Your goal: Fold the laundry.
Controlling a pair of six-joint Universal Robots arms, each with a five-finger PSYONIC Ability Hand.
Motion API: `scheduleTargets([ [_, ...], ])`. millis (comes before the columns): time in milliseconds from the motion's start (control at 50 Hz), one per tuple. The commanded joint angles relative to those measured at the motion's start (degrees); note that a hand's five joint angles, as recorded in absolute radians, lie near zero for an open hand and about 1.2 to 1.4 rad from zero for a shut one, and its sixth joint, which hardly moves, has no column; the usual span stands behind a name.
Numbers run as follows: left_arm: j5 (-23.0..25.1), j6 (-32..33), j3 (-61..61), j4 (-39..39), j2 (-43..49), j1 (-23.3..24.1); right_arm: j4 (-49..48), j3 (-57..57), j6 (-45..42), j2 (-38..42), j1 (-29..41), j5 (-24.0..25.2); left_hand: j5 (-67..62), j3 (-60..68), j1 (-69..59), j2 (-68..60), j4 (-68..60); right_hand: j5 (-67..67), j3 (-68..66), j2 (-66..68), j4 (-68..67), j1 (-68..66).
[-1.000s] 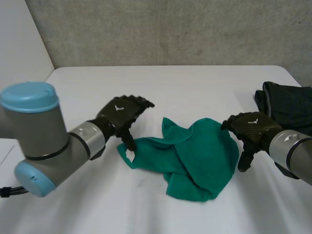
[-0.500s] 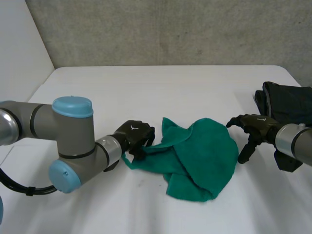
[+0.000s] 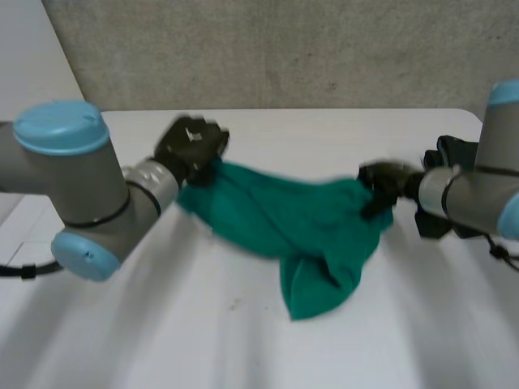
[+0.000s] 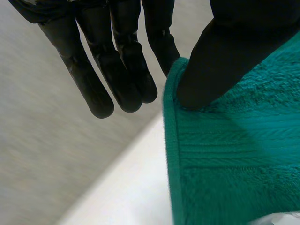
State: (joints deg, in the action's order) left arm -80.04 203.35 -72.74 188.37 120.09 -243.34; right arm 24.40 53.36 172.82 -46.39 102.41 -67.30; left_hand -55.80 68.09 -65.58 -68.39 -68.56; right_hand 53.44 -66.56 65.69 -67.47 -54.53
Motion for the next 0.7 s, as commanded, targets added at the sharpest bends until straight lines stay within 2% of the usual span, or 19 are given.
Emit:
scheduleTargets([
  [20, -6.09, 3.1, 6.3, 19.55, -2.04, -1.97, -18.48, -6.69, -0.73, -7.39, 4.81, -2.83, -14.2, 11.91, -14.42, -11.61, -11.44, 16.56, -13.44, 14.31, -12.53, -25.47],
  [60, -7.75, 3.01, 6.3, 26.13, -5.28, -2.14, -28.23, -4.59, -0.73, -10.29, 6.14, -4.67, -14.2, 11.91, -14.42, -11.61, -11.44, 16.56, -13.44, 14.31, -12.53, -25.47],
  [120, -8.99, 2.75, 6.04, 31.16, -8.02, -2.32, -39.64, 1.1, -1.43, -15.63, 7.19, -5.82, -14.2, 11.91, -14.42, -11.61, -11.44, 16.56, -13.44, 14.31, -12.53, -25.47],
  [140, -9.26, 2.66, 4.9, 33.88, -9.68, -2.32, -41.78, 2.7, -1.87, -17.05, 7.37, -5.91, -14.2, 11.91, -14.42, -11.61, -11.44, 16.56, -13.44, 14.31, -12.53, -25.47],
  [220, -8.65, 2.57, 0.77, 35.13, -11.28, -1.79, -46.11, 9.12, -6.35, -20.67, 7.63, -5.56, -14.2, 11.91, -14.42, -11.61, -11.44, 16.56, -13.44, 14.31, -12.53, -25.47],
  [260, -8.56, 2.57, -1.16, 34.61, -11.54, -1.62, -44.54, 10.53, -8.02, -20.67, 7.72, -5.39, -14.2, 11.91, -14.42, -11.61, -11.44, 16.56, -13.44, 14.31, -12.53, -25.47],
  [340, -8.38, 2.57, -7.22, 31.89, -11.63, -1.61, -34.71, 12.91, -13.47, -20.41, 7.81, -4.95, -14.2, 11.91, -14.42, -11.61, -11.44, 16.56, -13.44, 14.31, -12.53, -25.47],
  [480, -8.29, 3.01, -16.28, 24.33, -11.46, -1.35, -6.68, 14.75, -28.93, -14.79, 8.95, -6.09, -14.2, 11.91, -14.42, -11.61, -11.44, 16.56, -13.44, 14.31, -12.53, -25.47],
  [500, -8.29, 3.01, -17.07, 23.63, -11.46, -1.44, 0.75, 14.93, -33.04, -13.3, 9.47, -6.7, -14.2, 11.91, -14.42, -11.61, -11.44, 5.13, -2.01, 2.88, -1.1, -14.04],
  [560, -8.21, 3.01, -19.54, 21.78, -11.54, -1.61, 8.89, 15.19, -37.37, -12.24, 10.36, -8.02, -14.2, 11.91, -14.42, -11.61, -11.44, -26.15, 29.27, -28.41, 30.18, 17.24],
  [580, -8.21, 3.01, -19.98, 21.51, -11.54, -1.61, 9.52, 15.37, -37.73, -12.41, 9.92, -8.98, -14.2, 11.91, -14.42, -11.61, -11.44, -53.25, 56.37, -55.5, 57.28, 44.34],
  [700, -8.29, 3.01, -21.56, 20.37, -13.03, -1.79, 0.84, 15.37, -33.44, -14.86, 10.01, -10.31, -14.2, 11.91, -14.42, -11.61, -11.44, -53.44, 56.56, -55.69, 57.47, 44.53],
])
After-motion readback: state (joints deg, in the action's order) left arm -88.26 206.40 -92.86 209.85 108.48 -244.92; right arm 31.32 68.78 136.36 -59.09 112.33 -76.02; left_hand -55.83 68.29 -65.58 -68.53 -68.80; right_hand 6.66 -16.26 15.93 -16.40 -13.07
